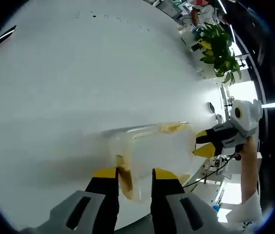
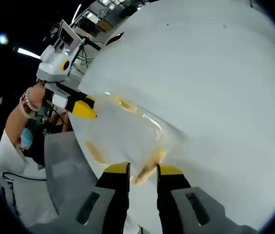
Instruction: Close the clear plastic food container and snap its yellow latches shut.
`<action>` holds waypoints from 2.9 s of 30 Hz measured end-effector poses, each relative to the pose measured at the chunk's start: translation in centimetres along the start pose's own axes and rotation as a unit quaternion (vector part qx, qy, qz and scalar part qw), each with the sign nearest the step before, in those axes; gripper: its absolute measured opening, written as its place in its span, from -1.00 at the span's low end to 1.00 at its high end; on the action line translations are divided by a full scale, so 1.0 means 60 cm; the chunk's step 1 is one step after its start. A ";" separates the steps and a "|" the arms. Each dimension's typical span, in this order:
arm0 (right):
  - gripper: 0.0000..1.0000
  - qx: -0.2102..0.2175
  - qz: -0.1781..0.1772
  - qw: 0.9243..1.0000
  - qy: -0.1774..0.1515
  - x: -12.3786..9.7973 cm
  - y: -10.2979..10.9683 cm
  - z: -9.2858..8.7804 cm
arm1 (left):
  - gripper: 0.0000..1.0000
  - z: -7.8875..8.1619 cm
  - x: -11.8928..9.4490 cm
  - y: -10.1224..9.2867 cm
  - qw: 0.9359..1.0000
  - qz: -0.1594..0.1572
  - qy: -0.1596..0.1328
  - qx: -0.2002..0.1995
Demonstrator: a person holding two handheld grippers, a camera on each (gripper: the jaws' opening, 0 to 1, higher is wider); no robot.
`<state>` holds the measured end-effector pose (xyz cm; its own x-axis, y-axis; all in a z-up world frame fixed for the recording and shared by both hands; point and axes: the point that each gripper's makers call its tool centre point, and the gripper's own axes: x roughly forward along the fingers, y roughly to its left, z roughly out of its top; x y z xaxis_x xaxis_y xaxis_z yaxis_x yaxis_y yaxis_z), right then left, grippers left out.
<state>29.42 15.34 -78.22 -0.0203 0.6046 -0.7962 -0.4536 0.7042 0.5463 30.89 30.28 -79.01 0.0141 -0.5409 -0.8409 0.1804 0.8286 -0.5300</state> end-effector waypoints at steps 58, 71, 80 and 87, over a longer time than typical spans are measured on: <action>-0.74 -0.222 -0.017 0.975 0.000 0.005 0.096 0.066 | -0.79 0.027 -0.029 -0.107 0.864 0.013 -0.118 0.490; -0.97 -0.238 0.000 0.971 -0.006 0.045 0.104 0.089 | -1.00 0.010 0.007 -0.142 0.858 -0.014 -0.119 0.500; -1.00 -0.229 0.025 0.973 -0.025 0.065 0.112 0.098 | -1.00 -0.006 0.037 -0.146 0.845 -0.009 -0.106 0.525; -0.88 -0.260 0.023 0.964 -0.042 0.064 0.112 0.105 | -1.00 -0.011 0.040 -0.154 0.828 -0.004 -0.112 0.549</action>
<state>31.94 24.71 -75.95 0.0106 0.6742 -0.7385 -0.8398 0.4068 0.3594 28.59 21.42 -76.19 0.1674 -0.6611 -0.7314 0.9657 0.2594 -0.0135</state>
